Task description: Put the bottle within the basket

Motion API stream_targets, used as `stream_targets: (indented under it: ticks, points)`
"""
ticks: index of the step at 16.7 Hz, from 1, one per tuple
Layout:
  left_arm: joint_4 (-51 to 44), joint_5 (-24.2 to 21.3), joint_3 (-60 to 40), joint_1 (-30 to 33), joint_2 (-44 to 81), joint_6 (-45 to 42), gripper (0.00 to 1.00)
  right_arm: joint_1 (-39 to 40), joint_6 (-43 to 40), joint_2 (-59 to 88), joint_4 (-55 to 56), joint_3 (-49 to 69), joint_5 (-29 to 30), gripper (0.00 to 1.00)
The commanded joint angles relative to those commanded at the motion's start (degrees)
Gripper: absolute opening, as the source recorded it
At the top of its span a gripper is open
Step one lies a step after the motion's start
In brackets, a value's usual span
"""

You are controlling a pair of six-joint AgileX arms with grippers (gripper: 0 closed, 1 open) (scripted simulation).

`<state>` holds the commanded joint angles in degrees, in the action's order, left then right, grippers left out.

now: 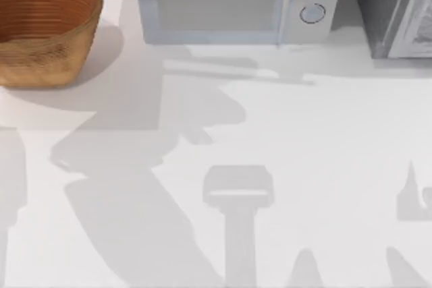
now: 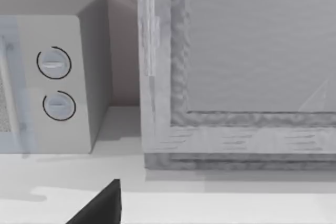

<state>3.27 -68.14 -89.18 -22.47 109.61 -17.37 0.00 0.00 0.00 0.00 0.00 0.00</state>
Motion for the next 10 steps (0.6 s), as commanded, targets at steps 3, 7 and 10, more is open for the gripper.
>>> stream_targets:
  ticks: [3,7,10]
  points:
    - [0.35,0.27,0.14,0.32,0.46,-0.01,0.00,0.00,0.00,0.00,0.00,0.00,0.00,1.00]
    - [4.70,2.48,0.46,2.46,2.85,1.45,0.00,0.00,0.00,0.00,0.00,0.00,0.00,1.00]
    - [8.09,4.00,0.79,4.22,4.61,2.59,0.00,0.00,0.00,0.00,0.00,0.00,0.00,1.00]
